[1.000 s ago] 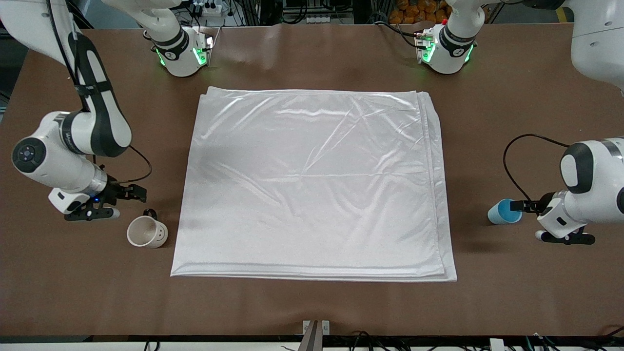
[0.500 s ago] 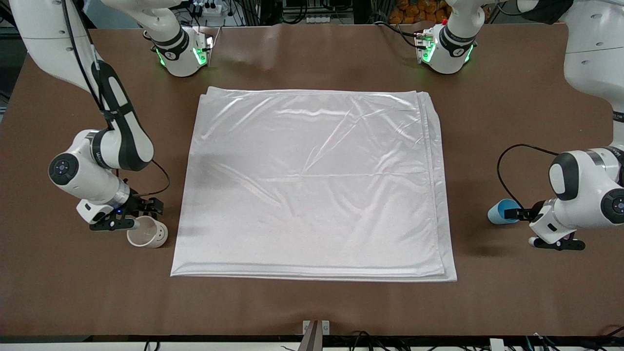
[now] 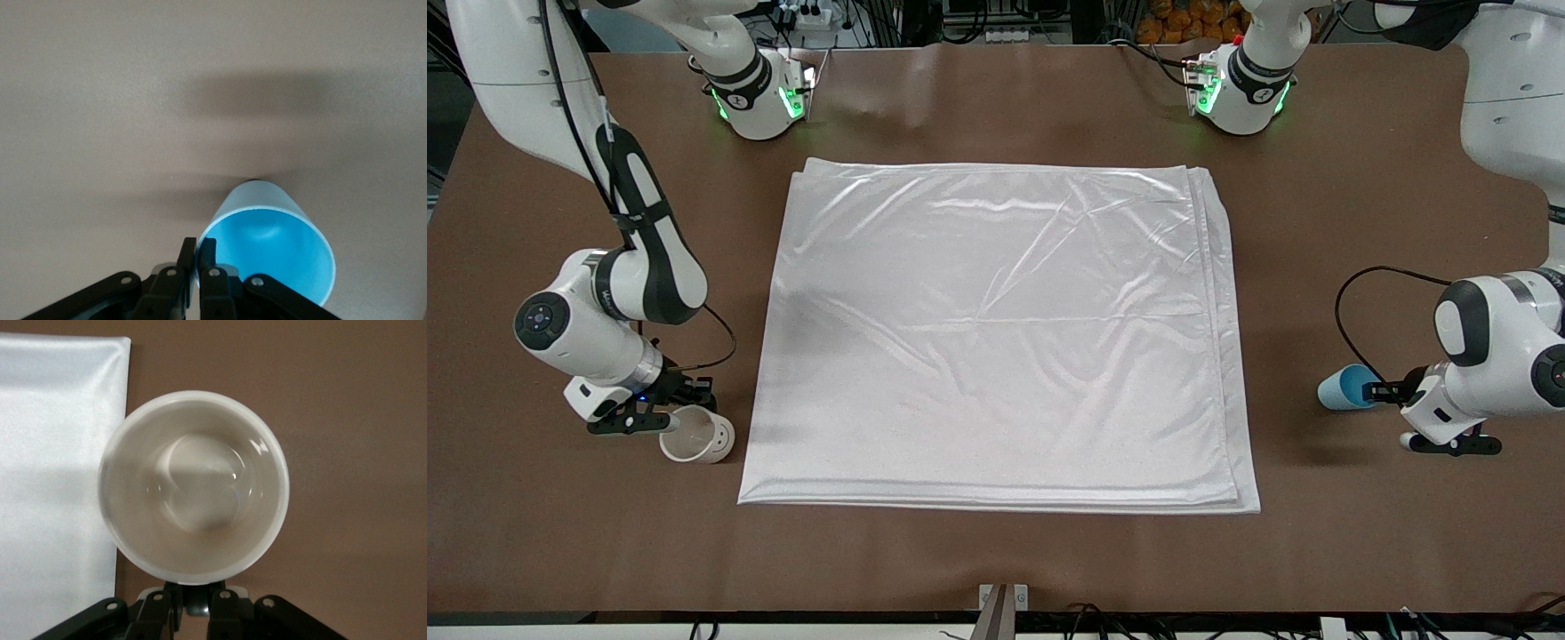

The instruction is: Place blue cup into white mug on cloth

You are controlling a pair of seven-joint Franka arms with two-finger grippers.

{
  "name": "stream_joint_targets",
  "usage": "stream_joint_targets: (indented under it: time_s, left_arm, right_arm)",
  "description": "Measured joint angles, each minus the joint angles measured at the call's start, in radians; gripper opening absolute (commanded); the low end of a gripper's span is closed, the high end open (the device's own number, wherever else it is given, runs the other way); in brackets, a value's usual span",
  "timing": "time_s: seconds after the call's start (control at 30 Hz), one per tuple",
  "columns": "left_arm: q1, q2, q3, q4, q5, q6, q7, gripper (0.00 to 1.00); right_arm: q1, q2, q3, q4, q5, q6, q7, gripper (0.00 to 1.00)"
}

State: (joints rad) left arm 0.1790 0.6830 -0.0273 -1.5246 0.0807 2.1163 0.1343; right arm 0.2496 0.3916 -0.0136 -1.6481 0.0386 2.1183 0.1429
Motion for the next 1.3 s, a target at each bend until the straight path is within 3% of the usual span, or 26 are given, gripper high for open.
stream_joint_targets:
  time_s: [0.2,0.6,0.93,1.3]
  left_arm:
    - [0.0,-0.01,0.0,0.015,0.0,0.001,0.0,0.0]
    - [-0.007,-0.116,-0.055,0.023,0.0,-0.096,-0.114,0.0]
    - [-0.015,-0.132,-0.199,0.023,0.0,-0.147,-0.364,0.0]
    - [-0.023,-0.133,-0.38,0.023,0.0,-0.201,-0.654,0.0]
  right_arm:
    - [0.126,0.008,0.065,0.025,-0.084,-0.008,0.269,0.0]
    - [0.379,0.154,0.07,0.143,-0.1,0.004,0.519,0.0]
    - [0.477,0.347,0.067,0.275,-0.114,0.077,0.585,0.0]
    - [0.511,0.43,0.067,0.294,-0.115,0.182,0.585,0.0]
